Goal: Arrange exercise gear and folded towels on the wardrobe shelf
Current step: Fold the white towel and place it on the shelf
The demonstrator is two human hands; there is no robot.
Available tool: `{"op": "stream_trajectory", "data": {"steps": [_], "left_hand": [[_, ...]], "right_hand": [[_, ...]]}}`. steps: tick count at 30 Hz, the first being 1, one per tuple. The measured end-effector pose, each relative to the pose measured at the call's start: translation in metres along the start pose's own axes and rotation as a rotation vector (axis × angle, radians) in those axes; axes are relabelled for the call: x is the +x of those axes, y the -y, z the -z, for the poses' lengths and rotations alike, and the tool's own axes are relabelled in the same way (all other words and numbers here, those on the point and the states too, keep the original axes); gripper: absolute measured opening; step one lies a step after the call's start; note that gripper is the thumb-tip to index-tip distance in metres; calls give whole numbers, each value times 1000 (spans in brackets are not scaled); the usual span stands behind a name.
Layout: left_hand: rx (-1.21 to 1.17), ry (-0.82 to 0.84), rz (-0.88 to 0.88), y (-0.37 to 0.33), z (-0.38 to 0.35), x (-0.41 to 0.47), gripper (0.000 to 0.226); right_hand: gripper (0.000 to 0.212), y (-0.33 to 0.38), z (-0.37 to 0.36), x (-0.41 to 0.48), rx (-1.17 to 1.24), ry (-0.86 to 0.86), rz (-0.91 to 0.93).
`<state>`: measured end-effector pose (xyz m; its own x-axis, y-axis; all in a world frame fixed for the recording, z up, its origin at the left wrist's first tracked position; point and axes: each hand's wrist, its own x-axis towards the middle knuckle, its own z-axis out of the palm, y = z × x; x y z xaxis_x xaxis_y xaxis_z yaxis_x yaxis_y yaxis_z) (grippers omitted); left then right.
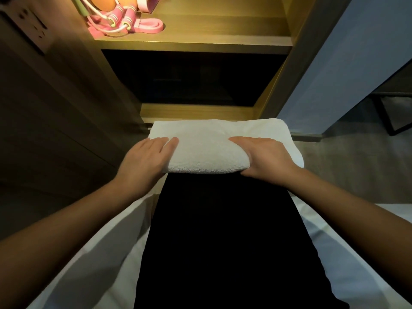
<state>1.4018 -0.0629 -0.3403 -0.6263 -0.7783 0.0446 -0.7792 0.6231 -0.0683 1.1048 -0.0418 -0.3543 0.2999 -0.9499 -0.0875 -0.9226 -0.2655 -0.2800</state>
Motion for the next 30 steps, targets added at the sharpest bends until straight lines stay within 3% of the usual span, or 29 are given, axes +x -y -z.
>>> {"op": "stream_trajectory", "data": {"steps": [4,10,15,18,21,26,30], "left_hand": [[-15,18,-135,19,9,-1,62],[-104,122,-64,29,10,5,65],[-13,240,28,-18,-4,34,105],[-20,140,1,-65,-16,56,77],[-51,3,15,-64,-15,64,47],[-63,36,25,-58,-17,66,48],[-58,42,43,-54,-17,68,47]], "right_hand": [[62,-3,4,3,72,45,-27],[61,-2,8,6,33,46,-45],[58,7,10,5,-2,54,-29],[62,11,7,4,-62,43,-8],[77,8,1,-9,-81,43,-12],[45,-9,3,-25,-30,-92,-18],[44,-18,5,-22,-46,-87,-7]]}}
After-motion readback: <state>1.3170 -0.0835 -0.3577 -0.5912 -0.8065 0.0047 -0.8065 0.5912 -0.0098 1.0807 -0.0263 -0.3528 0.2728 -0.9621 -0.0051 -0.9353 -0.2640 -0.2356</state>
